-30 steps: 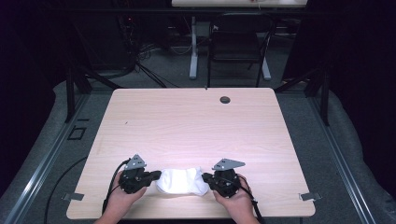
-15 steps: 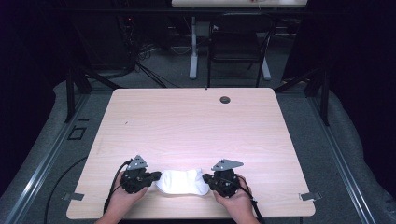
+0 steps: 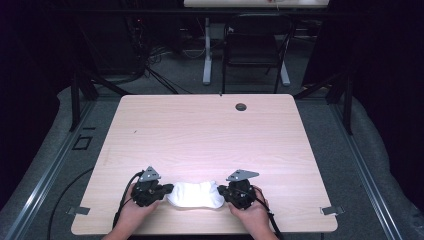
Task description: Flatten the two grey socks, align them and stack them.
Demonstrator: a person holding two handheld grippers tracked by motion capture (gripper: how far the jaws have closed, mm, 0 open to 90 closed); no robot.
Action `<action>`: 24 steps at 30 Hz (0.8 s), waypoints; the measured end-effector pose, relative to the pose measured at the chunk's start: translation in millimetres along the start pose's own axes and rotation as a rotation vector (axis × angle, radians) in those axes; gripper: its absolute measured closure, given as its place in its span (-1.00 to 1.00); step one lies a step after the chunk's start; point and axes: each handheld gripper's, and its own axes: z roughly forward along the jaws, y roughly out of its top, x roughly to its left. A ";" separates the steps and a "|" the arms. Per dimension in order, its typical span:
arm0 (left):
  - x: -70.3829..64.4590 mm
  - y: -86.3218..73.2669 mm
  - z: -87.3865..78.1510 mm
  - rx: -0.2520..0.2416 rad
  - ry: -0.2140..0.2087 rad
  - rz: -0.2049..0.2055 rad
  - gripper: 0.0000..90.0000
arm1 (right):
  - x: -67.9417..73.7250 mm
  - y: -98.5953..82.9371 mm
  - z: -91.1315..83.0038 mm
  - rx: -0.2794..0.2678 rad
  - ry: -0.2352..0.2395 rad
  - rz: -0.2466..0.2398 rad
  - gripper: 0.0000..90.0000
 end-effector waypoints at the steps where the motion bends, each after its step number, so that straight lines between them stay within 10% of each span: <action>1: 0.2 -0.1 0.2 0.001 0.001 -0.003 0.94 | -0.8 0.0 0.4 0.006 0.001 0.000 0.92; 14: 1.8 -0.8 2.1 0.004 0.012 0.007 0.86 | -2.6 0.6 7.0 0.009 -0.013 -0.007 0.84; 24: -8.3 2.7 -11.6 -0.070 -0.031 0.023 0.48 | 10.7 2.3 -7.4 -0.094 -0.026 -0.045 0.56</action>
